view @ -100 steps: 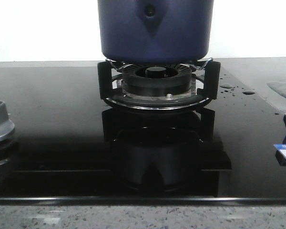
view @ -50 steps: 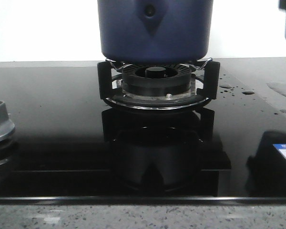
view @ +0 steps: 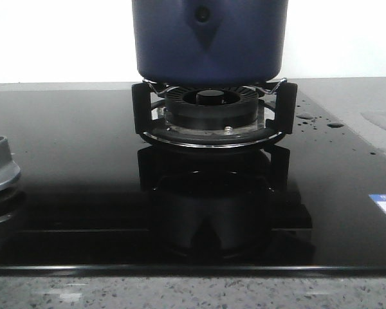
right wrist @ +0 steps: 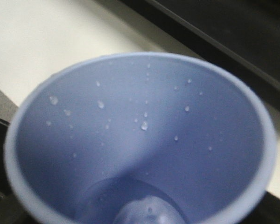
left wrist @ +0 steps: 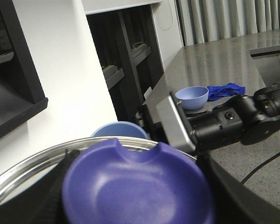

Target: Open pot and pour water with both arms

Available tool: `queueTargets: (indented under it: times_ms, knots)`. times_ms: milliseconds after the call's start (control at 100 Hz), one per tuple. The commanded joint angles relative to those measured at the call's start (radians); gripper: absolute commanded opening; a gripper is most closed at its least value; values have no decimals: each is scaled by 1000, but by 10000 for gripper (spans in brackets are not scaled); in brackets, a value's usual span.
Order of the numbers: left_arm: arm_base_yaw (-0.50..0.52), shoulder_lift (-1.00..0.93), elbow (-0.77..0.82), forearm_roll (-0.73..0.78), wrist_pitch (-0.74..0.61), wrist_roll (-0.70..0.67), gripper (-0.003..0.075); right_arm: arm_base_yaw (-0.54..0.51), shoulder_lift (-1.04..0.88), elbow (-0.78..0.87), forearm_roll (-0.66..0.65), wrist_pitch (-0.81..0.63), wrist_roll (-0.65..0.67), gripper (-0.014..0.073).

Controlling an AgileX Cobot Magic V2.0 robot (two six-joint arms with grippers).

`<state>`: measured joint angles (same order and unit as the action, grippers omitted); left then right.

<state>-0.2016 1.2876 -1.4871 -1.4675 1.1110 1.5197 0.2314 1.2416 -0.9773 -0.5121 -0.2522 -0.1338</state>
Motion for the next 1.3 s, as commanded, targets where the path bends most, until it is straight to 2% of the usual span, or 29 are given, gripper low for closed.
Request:
queueTargets:
  times_ms: [0,270,540,730,1050,1290]
  knots:
    - [1,-42,-34,-98,-18,-8,229,15,12,-84,-105,-50,-4,204]
    - [1,-61,-34,-91,-18,-34,229,21,94,-170,-368,-36,-4,204]
    - [1,-61,-34,-90,-17,-55,229,21,160,-264,-574,25,-4,204]
    - [1,-61,-34,-90,-17,-55,229,21,181,-265,-823,54,-5,204]
    - [1,-61,-34,-89,-17,-55,229,33,192,-263,-822,58,-8,204]
    - [1,-61,-34,-87,-17,-56,229,35,192,-265,-1034,66,-21,204]
